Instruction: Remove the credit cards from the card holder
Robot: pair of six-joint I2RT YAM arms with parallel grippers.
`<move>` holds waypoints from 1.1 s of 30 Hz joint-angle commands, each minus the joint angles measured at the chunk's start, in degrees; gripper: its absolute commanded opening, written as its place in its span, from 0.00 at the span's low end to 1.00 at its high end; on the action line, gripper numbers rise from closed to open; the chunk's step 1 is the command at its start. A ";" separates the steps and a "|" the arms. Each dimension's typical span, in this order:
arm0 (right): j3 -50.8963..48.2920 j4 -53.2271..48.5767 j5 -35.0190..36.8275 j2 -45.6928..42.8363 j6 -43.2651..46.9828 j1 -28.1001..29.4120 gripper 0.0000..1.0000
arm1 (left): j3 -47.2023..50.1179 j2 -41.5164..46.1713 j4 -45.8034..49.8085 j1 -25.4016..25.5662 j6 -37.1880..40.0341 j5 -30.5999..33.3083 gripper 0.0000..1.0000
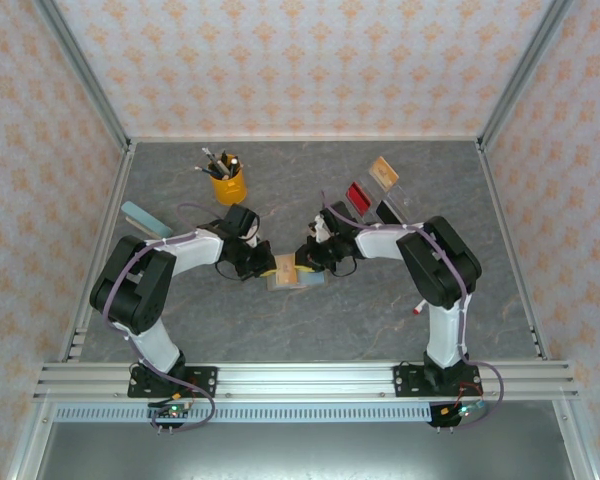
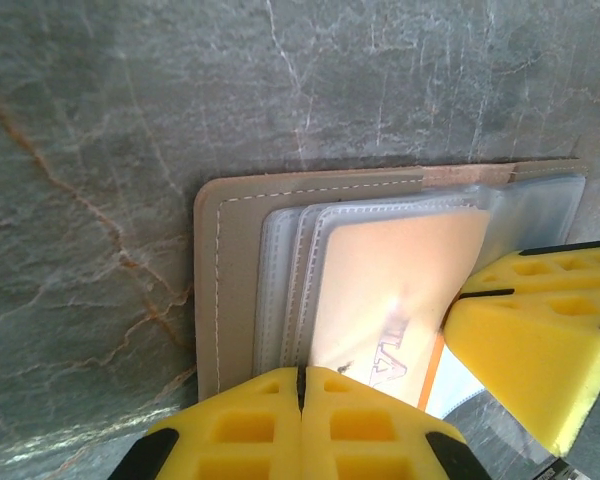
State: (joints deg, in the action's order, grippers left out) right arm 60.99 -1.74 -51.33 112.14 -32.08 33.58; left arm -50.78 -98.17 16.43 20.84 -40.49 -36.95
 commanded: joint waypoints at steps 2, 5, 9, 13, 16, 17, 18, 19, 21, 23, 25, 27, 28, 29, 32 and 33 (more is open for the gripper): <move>1.83 0.41 -2.10 2.80 1.55 1.29 0.17 | 2.95 -3.83 1.52 0.17 -0.03 4.01 0.02; 2.37 -0.38 -1.70 3.16 2.12 1.51 0.18 | 2.95 -3.96 1.56 0.17 -0.03 3.90 0.02; 2.99 -5.20 4.00 2.17 4.42 1.49 0.18 | 2.84 -3.72 2.07 0.17 0.15 4.54 0.02; 2.90 -9.30 10.43 0.63 6.39 1.61 0.18 | 2.61 -3.52 2.99 0.10 0.32 6.03 0.02; 2.60 -9.25 10.39 1.02 6.37 1.57 0.18 | 2.51 -3.69 3.11 0.08 0.32 6.36 0.02; 2.55 -9.15 10.20 1.10 6.39 1.66 0.18 | 2.44 -3.78 3.09 0.08 0.32 6.35 0.02; 2.51 -8.96 9.89 1.28 6.35 1.66 0.18 | 2.40 -3.83 3.09 0.08 0.32 6.34 0.02; 2.40 -8.66 9.40 1.31 6.24 1.73 0.18 | 2.35 -3.87 3.01 0.07 0.32 6.28 0.02; 2.18 -6.81 6.87 1.57 5.83 1.75 0.18 | 2.52 -4.04 2.42 0.08 0.17 5.44 0.02; 1.70 -3.15 1.85 1.91 4.73 1.75 0.17 | 2.69 -4.37 1.31 0.08 0.04 3.92 0.02; 1.28 0.14 -1.50 2.03 3.60 1.90 0.17 | 2.84 -4.65 0.68 0.08 -0.09 3.17 0.02; 1.16 1.78 -3.06 1.95 3.00 1.92 0.17 | 3.14 -4.99 0.21 0.12 -0.16 2.78 0.02; 1.30 1.99 -3.41 1.99 3.12 2.02 0.17 | 3.33 -5.10 -0.26 0.14 -0.27 2.48 0.02; 1.64 1.52 -3.30 2.07 3.58 2.17 0.17 | 3.58 -5.23 -0.73 0.17 -0.38 2.06 0.03; 3.17 -0.87 -2.82 2.79 5.26 2.84 0.16 | 4.09 -5.62 -1.63 0.25 -0.47 1.15 0.03; 3.53 -1.38 -2.81 3.03 5.58 3.12 0.16 | 4.22 -5.71 -1.81 0.25 -0.38 0.86 0.03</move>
State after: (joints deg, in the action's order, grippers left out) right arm 63.00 -4.32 -50.43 112.81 -28.14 34.28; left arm -49.95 -98.67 14.39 20.08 -40.66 -39.18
